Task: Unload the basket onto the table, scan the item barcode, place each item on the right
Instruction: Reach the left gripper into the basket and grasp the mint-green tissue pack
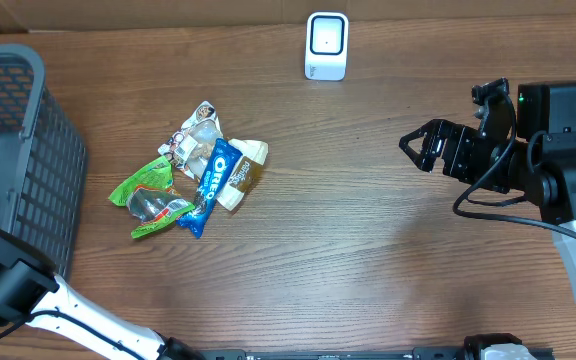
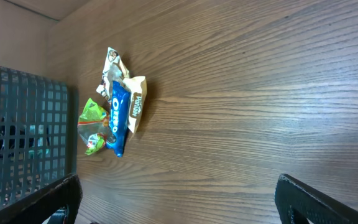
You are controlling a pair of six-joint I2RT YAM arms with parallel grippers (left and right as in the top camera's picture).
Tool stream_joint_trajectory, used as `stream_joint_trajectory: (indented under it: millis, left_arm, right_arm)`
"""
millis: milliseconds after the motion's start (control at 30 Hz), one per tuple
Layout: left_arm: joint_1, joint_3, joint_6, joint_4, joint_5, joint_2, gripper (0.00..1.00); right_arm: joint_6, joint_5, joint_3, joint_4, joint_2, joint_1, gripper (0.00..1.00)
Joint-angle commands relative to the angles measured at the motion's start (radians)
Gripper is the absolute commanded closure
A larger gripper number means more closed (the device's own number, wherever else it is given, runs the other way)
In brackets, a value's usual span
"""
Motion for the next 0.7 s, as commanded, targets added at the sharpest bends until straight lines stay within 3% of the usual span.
stream_joint_trajectory:
  millis: [0,267,500,667]
  left_arm:
    - [0.005,-0.013,-0.079,-0.005,0.13,0.051,0.96]
    - [-0.013,-0.002,-0.092,-0.074,0.373,0.05,0.96]
    - [-0.026,0.129,-0.093,-0.163,0.631,-0.007,0.96]
    - [-0.027,0.215,-0.095,-0.215,0.652,-0.09,0.95]
  right_arm:
    - [-0.002,0.004,0.023,0.011,-0.003,-0.006,0.0]
    - [-0.002,0.004,0.023,0.013,-0.003,-0.006,0.0]
    - [0.003,-0.012,0.023,0.045,-0.003,-0.006,0.0]
    - [0.006,-0.023,0.023,0.05,-0.003,-0.006,0.0]
